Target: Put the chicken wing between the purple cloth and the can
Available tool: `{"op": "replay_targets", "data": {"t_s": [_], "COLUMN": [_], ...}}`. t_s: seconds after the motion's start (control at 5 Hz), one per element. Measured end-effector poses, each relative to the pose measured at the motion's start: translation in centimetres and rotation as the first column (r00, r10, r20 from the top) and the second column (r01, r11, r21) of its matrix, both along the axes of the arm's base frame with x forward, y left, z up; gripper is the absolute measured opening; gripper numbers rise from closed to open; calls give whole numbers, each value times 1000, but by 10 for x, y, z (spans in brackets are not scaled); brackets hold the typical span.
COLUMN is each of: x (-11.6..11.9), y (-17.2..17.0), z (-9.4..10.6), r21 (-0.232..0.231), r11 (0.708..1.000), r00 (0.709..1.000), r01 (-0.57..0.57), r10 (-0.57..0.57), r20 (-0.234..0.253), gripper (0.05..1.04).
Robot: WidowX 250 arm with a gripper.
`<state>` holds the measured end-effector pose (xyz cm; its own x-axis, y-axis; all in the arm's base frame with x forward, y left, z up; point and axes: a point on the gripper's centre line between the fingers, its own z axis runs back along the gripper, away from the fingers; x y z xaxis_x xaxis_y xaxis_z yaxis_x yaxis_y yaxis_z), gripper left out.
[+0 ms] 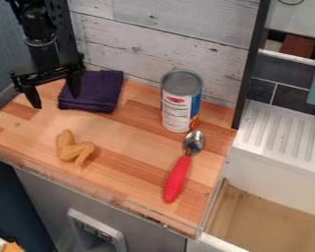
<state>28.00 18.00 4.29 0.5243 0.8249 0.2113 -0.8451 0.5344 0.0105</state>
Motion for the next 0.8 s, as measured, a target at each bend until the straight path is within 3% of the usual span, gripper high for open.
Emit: {"op": "replay_targets", "data": {"t_s": [0.2, 0.6, 0.8], "x": [-2, -15, -24], "y": [-2, -18, -19], "z": [-9, -28, -34], "r21": [-21, -132, -113], "r11": [1000, 986, 989], "r00": [1000, 995, 995], "r01": [0, 103, 95], "r10": [0, -102, -98], "r20": [-21, 8, -23], "gripper": [1001, 1001, 1001]}}
